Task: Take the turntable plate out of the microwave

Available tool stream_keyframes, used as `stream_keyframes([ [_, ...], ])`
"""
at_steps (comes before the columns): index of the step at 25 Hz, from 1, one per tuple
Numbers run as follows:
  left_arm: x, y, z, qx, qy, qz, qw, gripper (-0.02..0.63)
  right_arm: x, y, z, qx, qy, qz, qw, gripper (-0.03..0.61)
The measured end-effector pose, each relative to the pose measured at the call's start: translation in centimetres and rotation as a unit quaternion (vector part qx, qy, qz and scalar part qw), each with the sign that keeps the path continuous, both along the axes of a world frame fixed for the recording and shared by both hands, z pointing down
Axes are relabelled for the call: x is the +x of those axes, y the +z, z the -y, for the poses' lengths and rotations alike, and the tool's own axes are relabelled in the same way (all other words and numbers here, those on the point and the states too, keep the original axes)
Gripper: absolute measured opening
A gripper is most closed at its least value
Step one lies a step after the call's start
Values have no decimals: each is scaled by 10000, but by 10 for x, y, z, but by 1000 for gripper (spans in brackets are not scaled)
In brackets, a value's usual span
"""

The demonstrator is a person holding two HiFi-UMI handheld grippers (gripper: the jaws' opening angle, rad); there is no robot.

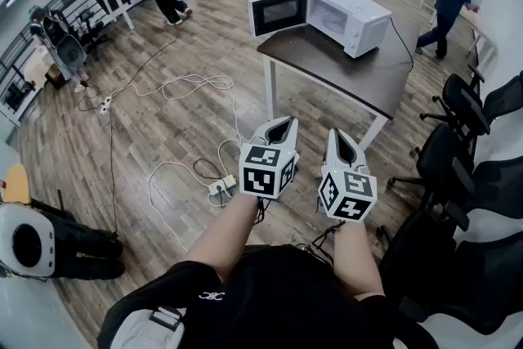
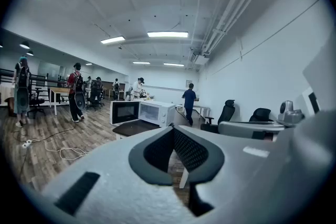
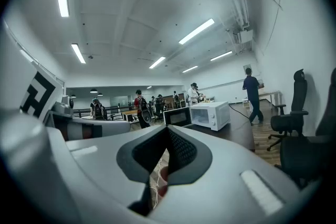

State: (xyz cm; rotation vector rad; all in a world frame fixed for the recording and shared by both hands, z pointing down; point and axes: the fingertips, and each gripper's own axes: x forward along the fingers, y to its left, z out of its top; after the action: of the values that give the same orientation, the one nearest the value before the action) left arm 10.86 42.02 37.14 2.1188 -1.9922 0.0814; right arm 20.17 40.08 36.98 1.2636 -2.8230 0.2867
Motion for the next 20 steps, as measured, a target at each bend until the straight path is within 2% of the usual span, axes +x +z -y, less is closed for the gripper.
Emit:
stream_keyframes([
  [20,27,10,28,54,-145,52,9999,9,21,8,26,12,-187,63,9998,9],
])
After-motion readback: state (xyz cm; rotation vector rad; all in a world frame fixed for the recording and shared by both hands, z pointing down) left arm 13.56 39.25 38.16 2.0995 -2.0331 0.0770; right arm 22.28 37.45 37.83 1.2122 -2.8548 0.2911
